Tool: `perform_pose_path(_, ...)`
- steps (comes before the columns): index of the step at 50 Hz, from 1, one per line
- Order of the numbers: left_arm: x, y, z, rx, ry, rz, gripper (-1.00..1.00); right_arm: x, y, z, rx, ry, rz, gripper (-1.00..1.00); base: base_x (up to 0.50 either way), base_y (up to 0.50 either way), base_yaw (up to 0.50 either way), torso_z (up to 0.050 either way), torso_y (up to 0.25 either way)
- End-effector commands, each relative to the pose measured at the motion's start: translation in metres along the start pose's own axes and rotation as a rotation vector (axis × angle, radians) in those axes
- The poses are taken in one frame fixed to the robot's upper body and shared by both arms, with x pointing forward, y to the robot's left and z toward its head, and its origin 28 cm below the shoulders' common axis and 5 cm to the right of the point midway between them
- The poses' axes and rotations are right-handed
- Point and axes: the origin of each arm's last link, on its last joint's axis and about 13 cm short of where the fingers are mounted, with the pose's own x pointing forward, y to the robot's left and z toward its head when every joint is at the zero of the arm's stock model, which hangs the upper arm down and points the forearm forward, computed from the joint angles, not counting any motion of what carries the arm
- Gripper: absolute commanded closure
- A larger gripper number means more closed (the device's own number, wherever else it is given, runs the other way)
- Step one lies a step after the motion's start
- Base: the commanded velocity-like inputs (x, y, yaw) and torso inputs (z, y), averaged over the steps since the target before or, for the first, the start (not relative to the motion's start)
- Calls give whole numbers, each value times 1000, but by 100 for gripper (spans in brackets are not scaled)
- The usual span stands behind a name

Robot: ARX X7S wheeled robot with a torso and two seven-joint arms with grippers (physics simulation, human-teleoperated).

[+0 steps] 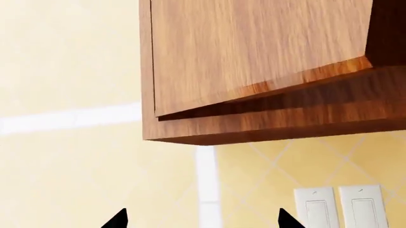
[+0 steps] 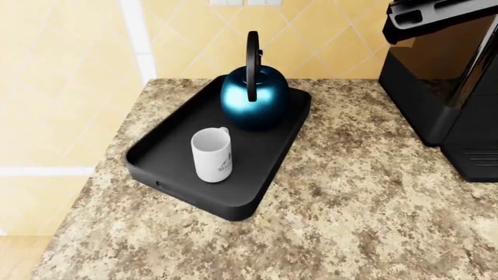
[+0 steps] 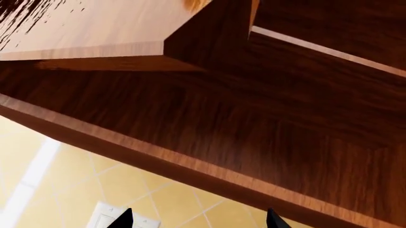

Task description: Pick the kettle from the counter and place it on the tray. Then pick the mug from the cabinet and place it on the tray. Then close the cabinet doors.

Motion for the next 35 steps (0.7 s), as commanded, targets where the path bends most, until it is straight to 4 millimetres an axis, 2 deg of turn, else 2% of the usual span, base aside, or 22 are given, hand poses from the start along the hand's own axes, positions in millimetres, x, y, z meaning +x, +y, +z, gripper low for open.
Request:
perform_pose_path(1, -33, 11, 14, -13, -47, 5, -100, 2, 0, 3, -4, -5, 2, -100, 0, 0, 0, 0, 0)
perform_pose_path(8, -44, 25, 41, -15, -112, 43, -100, 1, 1, 2, -4, -3, 3, -100, 0, 0, 0, 0, 0)
perform_pose_path(16, -38, 29, 71, -17, -181, 64, -100, -1, 1, 4, -6, -4, 4, -100, 0, 0, 0, 1, 0)
perform_pose_path(26, -4, 13, 107, -16, -243, 45, -100, -5, -1, 7, -12, -4, 0, -100, 0, 0, 0, 0, 0)
perform_pose_path(35, 27, -1, 118, -29, -245, 39, -100, -8, -2, 5, -10, 1, -6, -100, 0, 0, 0, 0, 0)
